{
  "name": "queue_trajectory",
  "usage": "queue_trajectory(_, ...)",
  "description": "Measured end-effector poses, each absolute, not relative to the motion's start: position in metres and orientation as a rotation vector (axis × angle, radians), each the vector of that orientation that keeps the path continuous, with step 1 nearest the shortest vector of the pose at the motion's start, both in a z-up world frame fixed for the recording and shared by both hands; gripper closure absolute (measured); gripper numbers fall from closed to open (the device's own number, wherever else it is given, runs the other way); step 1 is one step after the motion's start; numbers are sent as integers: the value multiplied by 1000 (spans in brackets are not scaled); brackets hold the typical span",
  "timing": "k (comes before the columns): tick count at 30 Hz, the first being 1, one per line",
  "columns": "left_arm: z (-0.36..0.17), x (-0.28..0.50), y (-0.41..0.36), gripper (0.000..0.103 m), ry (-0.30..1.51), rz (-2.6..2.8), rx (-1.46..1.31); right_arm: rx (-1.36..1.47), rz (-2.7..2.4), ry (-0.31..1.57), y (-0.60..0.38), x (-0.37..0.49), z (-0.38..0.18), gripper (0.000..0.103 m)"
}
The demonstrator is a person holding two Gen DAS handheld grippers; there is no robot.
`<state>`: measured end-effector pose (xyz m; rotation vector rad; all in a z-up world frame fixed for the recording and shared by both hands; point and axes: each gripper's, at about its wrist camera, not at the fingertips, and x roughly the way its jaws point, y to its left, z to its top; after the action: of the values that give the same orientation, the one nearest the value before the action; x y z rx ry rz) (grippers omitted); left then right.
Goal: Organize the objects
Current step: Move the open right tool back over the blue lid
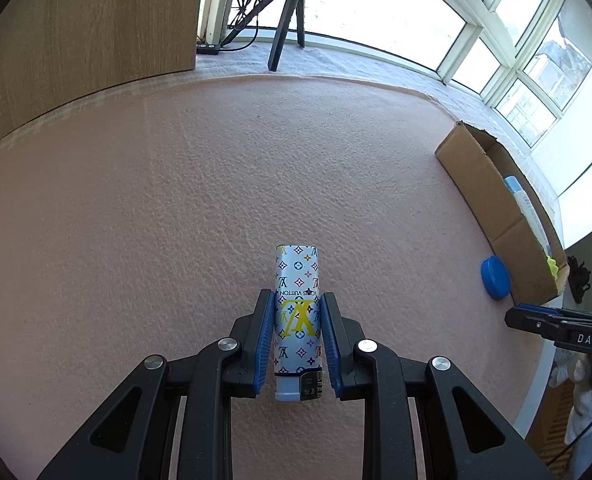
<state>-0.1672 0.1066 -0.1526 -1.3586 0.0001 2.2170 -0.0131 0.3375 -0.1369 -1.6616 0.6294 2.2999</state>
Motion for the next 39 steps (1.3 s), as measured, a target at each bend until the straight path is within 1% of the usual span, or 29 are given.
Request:
queue_trajectory(1,-153,-166,108,78,12,2217,-1360,-1647,2300,659,341,-12,-143,66)
queue_trajectory(6,-157,-162,108,78,48,2229,-1380,-1525,2324,629,346,-21,-154,66)
queue_trajectory(7,-158,-162,107,78,48,2231,-1385,-1507,2322,652,349,-25,-155,64)
queue_trajectory(9,-159,-160,106,78,45,2239,-1392,-1471,2334,684,350,-31,-156,55)
queue_trajectory(11,-159,-159,105,78,45,2242,-1395,-1467,2353,660,347,-35,-157,50)
queue_trajectory(15,-158,-155,106,78,56,2243,-1397,-1439,2374,616,342,-35,-159,50)
queue_trajectory(20,-160,-152,106,78,54,2255,-1407,-1419,2406,634,335,-52,-158,50)
queue_trajectory(22,-160,-154,105,78,52,2265,-1408,-1450,2466,615,324,-59,-157,52)
queue_trajectory(25,-159,-156,102,78,45,2269,-1411,-1458,2474,564,317,-53,-155,53)
queue_trajectory(28,-159,-158,101,78,46,2270,-1416,-1444,2427,602,325,-51,-160,52)
queue_trajectory(31,-159,-161,100,78,38,2267,-1421,-1395,2404,602,328,-59,-159,52)
queue_trajectory(33,-160,-162,100,78,33,2264,-1424,-1353,2389,657,329,-64,-160,50)
queue_trajectory(36,-160,-164,102,78,32,2262,-1424,-1333,2401,623,322,-79,-162,50)
queue_trajectory(39,-159,-165,99,78,28,2263,-1420,-1356,2483,665,313,-90,-161,50)
